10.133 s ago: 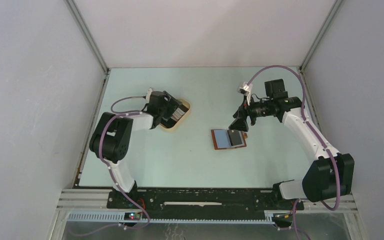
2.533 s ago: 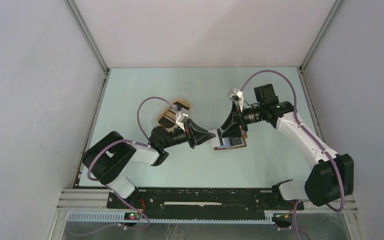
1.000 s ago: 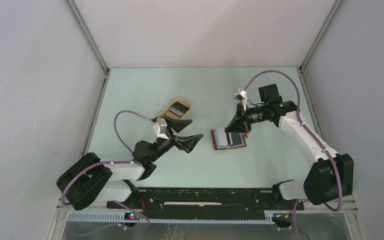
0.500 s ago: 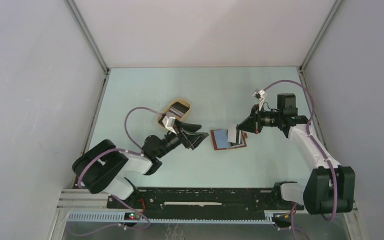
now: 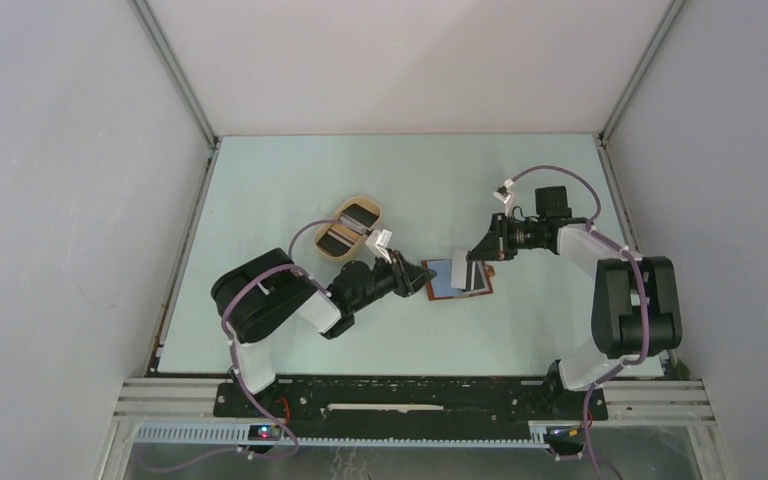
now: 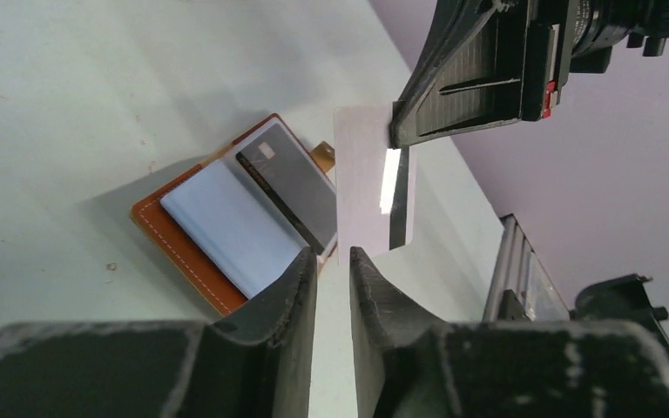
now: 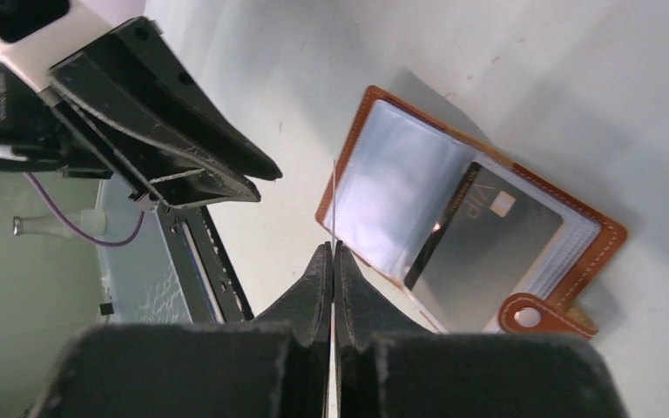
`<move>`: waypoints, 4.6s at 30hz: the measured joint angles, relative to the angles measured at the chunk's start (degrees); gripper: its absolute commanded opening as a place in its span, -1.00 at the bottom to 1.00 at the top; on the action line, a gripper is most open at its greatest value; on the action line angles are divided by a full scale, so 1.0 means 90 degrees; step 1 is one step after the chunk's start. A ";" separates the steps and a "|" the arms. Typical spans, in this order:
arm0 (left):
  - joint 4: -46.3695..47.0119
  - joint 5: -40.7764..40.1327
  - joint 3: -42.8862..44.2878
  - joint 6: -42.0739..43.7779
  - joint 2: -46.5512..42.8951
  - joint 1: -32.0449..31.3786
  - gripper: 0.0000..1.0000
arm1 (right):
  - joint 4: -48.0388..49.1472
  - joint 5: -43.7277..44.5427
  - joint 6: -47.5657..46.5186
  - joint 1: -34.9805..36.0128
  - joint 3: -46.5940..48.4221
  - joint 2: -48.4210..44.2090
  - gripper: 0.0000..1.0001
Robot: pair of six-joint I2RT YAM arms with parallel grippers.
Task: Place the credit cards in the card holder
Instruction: Insert the credit card into the card holder.
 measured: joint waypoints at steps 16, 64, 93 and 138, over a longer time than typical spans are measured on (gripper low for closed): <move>-0.2290 -0.0962 0.0787 0.0134 0.0029 -0.0267 -0.39 | -0.0267 0.0505 -0.0017 -0.0068 0.0651 0.1035 -1.00; -0.4141 -0.1562 0.1423 0.0189 0.0029 -0.0323 -0.68 | -0.0486 0.0459 0.0143 -0.0165 0.0906 0.1994 -1.00; -0.4216 -0.1559 0.1489 0.0255 0.0058 -0.0325 -0.74 | -0.1163 0.0933 0.0163 0.0185 0.1362 0.2421 -1.00; -0.4252 -0.1554 0.1537 0.0345 0.0080 -0.0333 -0.75 | -0.1829 0.1506 0.0158 0.0792 0.2108 0.2795 -0.84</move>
